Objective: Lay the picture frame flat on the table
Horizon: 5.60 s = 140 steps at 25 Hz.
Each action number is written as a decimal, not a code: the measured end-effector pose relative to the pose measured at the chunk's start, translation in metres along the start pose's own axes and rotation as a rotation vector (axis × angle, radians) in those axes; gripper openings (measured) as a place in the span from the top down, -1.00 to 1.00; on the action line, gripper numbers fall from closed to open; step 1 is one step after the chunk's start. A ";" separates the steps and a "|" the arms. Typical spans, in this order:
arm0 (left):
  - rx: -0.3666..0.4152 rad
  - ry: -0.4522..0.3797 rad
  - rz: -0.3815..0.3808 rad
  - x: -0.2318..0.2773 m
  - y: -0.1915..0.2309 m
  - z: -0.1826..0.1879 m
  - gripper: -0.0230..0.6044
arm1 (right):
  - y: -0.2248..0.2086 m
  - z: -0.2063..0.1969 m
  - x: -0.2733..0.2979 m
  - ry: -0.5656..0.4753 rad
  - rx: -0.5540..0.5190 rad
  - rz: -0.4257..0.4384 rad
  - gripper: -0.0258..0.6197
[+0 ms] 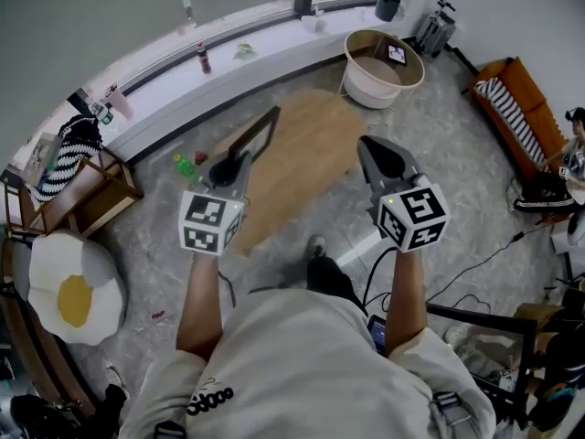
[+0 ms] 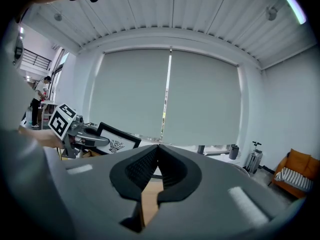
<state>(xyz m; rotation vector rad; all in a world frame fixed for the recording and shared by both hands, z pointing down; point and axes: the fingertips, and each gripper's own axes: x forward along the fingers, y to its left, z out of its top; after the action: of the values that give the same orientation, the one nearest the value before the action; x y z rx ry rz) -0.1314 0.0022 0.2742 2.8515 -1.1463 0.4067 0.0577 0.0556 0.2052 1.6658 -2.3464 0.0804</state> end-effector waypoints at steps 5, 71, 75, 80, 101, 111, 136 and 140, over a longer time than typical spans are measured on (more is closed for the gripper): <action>-0.028 0.021 0.010 0.037 0.020 -0.008 0.85 | -0.024 -0.010 0.037 0.017 0.022 0.021 0.91; -0.505 0.471 0.055 0.503 0.154 -0.349 0.85 | -0.218 -0.348 0.486 0.549 0.186 0.349 0.91; -0.542 0.505 0.056 0.509 0.149 -0.378 0.85 | -0.213 -0.373 0.492 0.580 0.205 0.358 0.91; -0.568 0.550 0.056 0.515 0.147 -0.409 0.85 | -0.207 -0.394 0.499 0.609 0.216 0.371 0.91; -0.749 0.537 0.032 0.549 0.147 -0.447 0.83 | -0.208 -0.444 0.513 0.686 0.315 0.380 0.91; -0.820 0.556 0.089 0.557 0.155 -0.467 0.71 | -0.213 -0.457 0.514 0.699 0.351 0.374 0.91; -0.917 0.620 0.213 0.559 0.163 -0.531 0.13 | -0.216 -0.480 0.508 0.740 0.377 0.355 0.91; -0.906 0.620 0.222 0.562 0.161 -0.529 0.12 | -0.219 -0.479 0.507 0.739 0.382 0.349 0.91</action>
<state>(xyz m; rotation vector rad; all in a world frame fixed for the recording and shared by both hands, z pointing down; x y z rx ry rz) 0.0275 -0.4218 0.9195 1.6698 -1.1100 0.5419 0.1931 -0.3921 0.7678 1.0491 -2.0538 1.0662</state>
